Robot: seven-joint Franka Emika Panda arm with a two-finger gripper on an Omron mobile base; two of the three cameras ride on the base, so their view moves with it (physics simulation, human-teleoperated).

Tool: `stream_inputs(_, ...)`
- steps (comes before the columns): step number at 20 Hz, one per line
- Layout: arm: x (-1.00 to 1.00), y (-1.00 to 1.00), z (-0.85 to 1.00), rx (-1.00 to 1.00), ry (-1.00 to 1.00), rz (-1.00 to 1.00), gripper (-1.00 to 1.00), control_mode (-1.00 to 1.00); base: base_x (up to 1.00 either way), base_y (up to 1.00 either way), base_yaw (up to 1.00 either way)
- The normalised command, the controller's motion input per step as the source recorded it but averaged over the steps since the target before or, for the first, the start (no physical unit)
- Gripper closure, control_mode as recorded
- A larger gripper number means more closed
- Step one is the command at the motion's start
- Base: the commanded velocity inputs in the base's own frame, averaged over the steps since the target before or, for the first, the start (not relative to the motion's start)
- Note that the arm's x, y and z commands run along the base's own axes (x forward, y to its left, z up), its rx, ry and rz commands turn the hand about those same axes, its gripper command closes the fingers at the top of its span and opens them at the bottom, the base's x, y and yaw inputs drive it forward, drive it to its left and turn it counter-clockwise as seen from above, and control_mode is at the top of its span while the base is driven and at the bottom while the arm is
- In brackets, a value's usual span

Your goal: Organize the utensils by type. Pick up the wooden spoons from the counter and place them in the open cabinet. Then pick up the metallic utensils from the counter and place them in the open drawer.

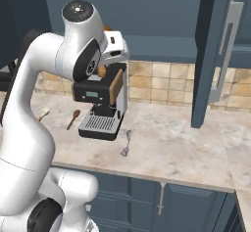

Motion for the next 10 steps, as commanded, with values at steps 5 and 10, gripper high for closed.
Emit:
stream_inputs(5,0.47,0.36,0.01,-0.08,-0.1,0.11,1.0,-1.0,0.0,0.0,0.0)
stream_inputs(10,0.48,0.31,0.0,-0.08,-0.21,0.06,1.0,-1.0,0.0,0.0,0.0)
